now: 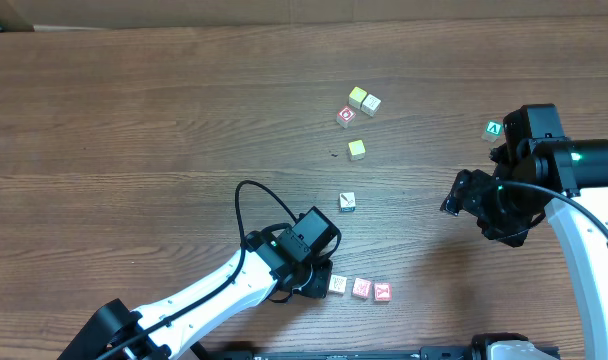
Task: Flip 5 blocks
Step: 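Carry the acorn block forward and set it beside the W block, then move the left gripper to the back cluster and grasp the yellow K block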
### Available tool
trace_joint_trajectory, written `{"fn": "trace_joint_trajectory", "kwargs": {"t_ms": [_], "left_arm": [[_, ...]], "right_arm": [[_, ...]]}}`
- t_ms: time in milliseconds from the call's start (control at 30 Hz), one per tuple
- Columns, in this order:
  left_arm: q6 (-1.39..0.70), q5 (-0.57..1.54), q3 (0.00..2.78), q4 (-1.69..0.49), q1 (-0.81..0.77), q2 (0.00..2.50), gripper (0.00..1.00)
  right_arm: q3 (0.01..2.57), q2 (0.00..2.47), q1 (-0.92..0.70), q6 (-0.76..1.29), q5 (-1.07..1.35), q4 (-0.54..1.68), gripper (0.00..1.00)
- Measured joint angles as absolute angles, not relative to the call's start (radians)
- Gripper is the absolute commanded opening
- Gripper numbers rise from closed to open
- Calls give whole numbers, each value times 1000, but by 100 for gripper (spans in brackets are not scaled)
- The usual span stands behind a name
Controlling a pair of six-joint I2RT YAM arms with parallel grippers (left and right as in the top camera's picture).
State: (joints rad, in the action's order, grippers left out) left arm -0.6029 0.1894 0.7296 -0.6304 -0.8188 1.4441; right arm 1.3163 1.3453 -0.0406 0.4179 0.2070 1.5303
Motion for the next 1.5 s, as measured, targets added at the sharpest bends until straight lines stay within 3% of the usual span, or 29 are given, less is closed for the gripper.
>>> {"fn": "trace_joint_trajectory", "kwargs": {"t_ms": [333,967,1133,1500], "left_arm": [[-623,183,727,-619,-818,1444,31],[-627,182,726,-558,-818,1444,33],[-618,174,745,-555,-781,1445,45],[-524,160,1054,-611,-641,1551,53]], "right_arm": [[1316,1345,-41,417,207,1531,78],[1316,1345,-41,418,207,1530,79],[1316,1345,-41,418,207,1530,79],[1316,1345,-41,418,207,1519,79]]}}
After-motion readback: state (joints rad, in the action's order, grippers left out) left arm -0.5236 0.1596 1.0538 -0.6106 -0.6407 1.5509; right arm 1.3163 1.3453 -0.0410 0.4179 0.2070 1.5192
